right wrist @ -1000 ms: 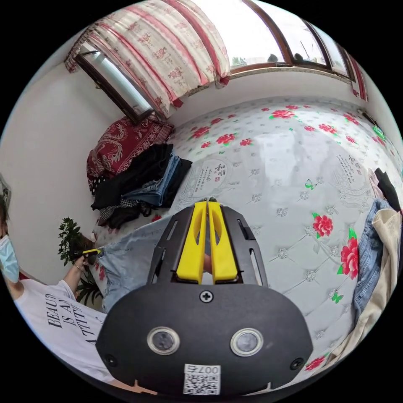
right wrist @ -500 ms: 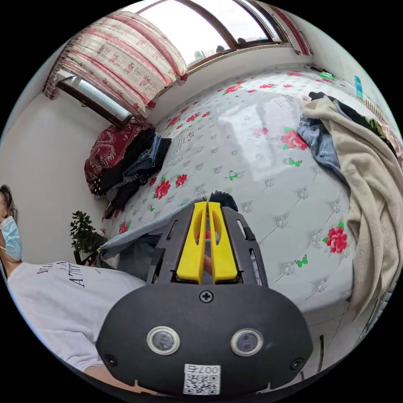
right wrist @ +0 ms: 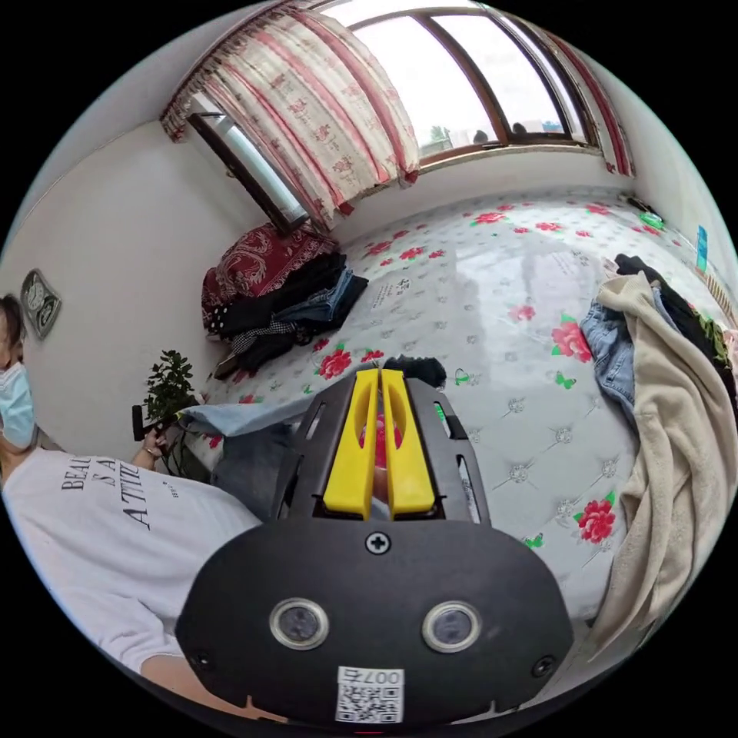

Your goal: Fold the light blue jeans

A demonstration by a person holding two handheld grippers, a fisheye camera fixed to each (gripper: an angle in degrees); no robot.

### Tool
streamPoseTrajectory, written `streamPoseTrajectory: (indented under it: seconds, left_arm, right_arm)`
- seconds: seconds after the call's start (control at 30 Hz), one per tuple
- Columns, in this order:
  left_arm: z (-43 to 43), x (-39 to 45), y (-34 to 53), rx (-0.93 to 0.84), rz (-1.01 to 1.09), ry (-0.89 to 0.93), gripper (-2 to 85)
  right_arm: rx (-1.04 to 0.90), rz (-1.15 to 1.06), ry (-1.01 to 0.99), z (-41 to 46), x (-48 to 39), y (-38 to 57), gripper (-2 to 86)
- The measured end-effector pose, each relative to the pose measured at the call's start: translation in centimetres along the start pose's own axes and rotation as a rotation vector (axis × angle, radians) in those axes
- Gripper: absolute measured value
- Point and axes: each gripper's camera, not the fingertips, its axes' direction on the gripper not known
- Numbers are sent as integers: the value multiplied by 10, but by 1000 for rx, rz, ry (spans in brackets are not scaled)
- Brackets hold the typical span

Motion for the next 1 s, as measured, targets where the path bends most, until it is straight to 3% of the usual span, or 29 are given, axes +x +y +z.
streamPoseTrajectory:
  seconds: [0.1,0.23,0.33,0.53,0.67,0.77,0.83,0.9,1.0]
  left_arm:
    - [13,0,52,-149,12,-9,-2]
    - [95,-5,125,-472,-63,-33,-2]
    - [130,-5,134,-553,-88,-34,-2]
    - [103,19,87,-531,87,-92,0]
    - [85,20,96,-464,75,-113,4]
    - [119,6,135,-575,11,-83,18]
    - [135,-3,157,-613,-67,-77,31]
    - [128,-7,164,-563,-133,-72,42]
    - [96,-9,168,-426,-227,-68,60]
  right_arm:
    - [-146,6,-5,11,19,45,-3]
    - [-460,233,133,81,67,128,-3]
    - [-528,359,149,109,86,159,-3]
    - [-458,204,129,84,66,117,-3]
    - [-353,119,152,54,47,113,-3]
    - [-423,193,172,72,66,144,-2]
    - [-510,371,178,100,93,179,1]
    - [-496,467,213,102,103,197,5]
    - [-322,552,164,77,106,217,21]
